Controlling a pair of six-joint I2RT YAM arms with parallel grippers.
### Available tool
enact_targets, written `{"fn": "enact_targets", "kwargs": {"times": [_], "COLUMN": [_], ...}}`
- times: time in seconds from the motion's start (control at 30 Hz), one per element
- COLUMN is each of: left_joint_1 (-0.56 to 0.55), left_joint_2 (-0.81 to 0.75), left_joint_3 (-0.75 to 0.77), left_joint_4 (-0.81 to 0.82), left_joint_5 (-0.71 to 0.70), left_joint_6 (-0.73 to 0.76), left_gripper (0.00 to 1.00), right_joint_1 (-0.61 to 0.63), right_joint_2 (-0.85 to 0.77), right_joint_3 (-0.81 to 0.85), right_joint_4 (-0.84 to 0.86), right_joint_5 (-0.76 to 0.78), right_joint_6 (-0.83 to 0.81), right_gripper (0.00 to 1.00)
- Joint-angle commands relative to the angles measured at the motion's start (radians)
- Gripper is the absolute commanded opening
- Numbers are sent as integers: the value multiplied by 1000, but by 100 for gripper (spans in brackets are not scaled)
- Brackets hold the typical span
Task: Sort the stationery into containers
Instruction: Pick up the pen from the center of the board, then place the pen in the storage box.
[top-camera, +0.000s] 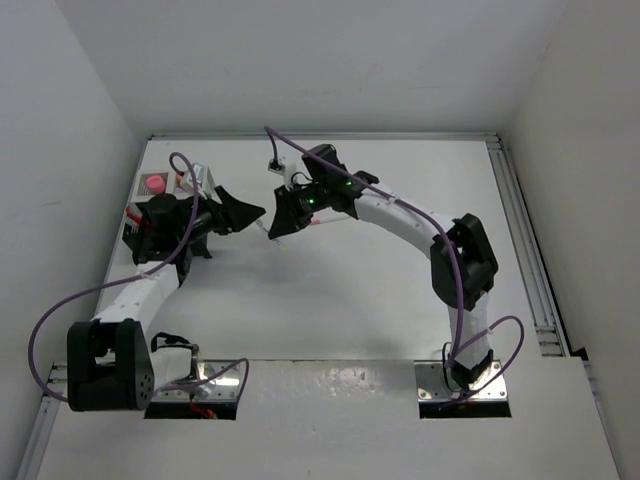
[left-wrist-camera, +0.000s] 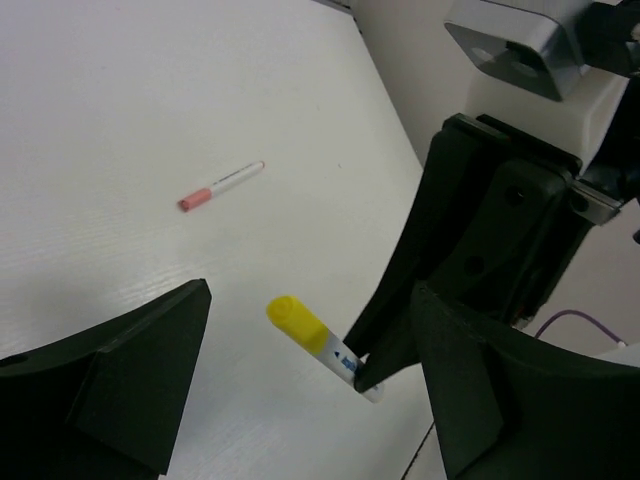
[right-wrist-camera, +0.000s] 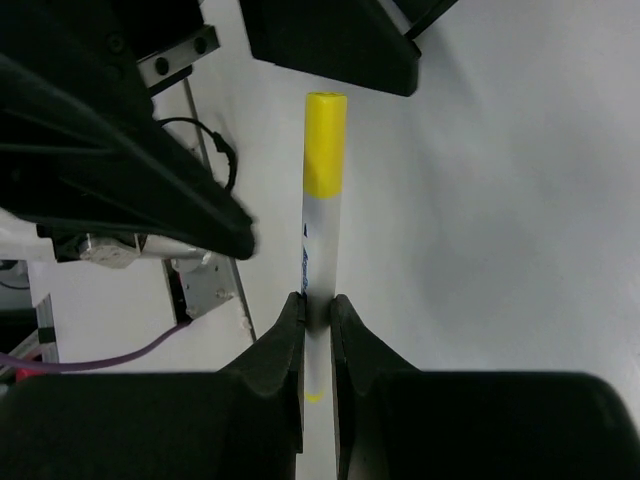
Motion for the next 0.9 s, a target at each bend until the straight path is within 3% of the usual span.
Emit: {"fn": "enact_targets", "kwargs": {"times": [0.0, 0.03, 0.07, 0.1, 0.33, 0.37, 0.4, 0.47, 0.5, 0.53, 0.6, 0.63, 0.67, 0.73, 0.77, 0.87], "left_joint_1": [-5, -3, -3, -3, 29, 35, 41, 81, 100, 136, 173, 196, 199, 199, 207, 228], "left_joint_2": [25, 28, 32, 34, 29, 28, 25, 16, 14, 11, -6, -14, -20, -46, -58, -90], "left_joint_3": [39, 41, 46, 49, 67, 69, 72, 110, 130, 186, 255, 332, 367, 417, 415, 374], "left_joint_4": [28, 47, 51, 48, 26, 28, 26, 5, -48, -87, -233, -291, -343, -454, -443, -401], "left_joint_5": [-17, -12, -12, -8, 17, 25, 28, 23, 17, 8, -67, -117, -264, -418, -516, -615], "left_joint_6": [-12, -20, -26, -28, -60, -61, -61, -26, -2, 78, 190, 328, 403, 542, 575, 660], "left_gripper": [86, 72, 64, 48, 3, 0, 0, 0, 0, 0, 0, 0, 0, 0, 0, 0], "right_joint_1": [20, 23, 27, 27, 28, 28, 27, 11, -7, -19, -62, -76, -87, -108, -113, -118], "right_joint_2": [-50, -50, -50, -50, -51, -50, -51, -54, -56, -64, -71, -79, -84, -85, -81, -67], "right_joint_3": [45, 44, 47, 48, 64, 65, 65, 65, 61, 55, 32, 16, 9, 2, 7, 7], "right_joint_4": [31, 29, 31, 34, 45, 45, 42, 31, 25, 25, 25, 22, 13, -33, -73, -127], "right_joint_5": [-35, -33, -33, -35, -36, -35, -33, -27, -24, -18, -9, 10, 33, 88, 153, 292], "right_joint_6": [17, 17, 19, 28, 34, 34, 39, 39, 39, 40, 22, 4, -48, -120, -200, -365], "right_gripper": [0, 0, 0, 0, 0, 0, 6, 35, 54, 58, 61, 61, 61, 61, 61, 61]}}
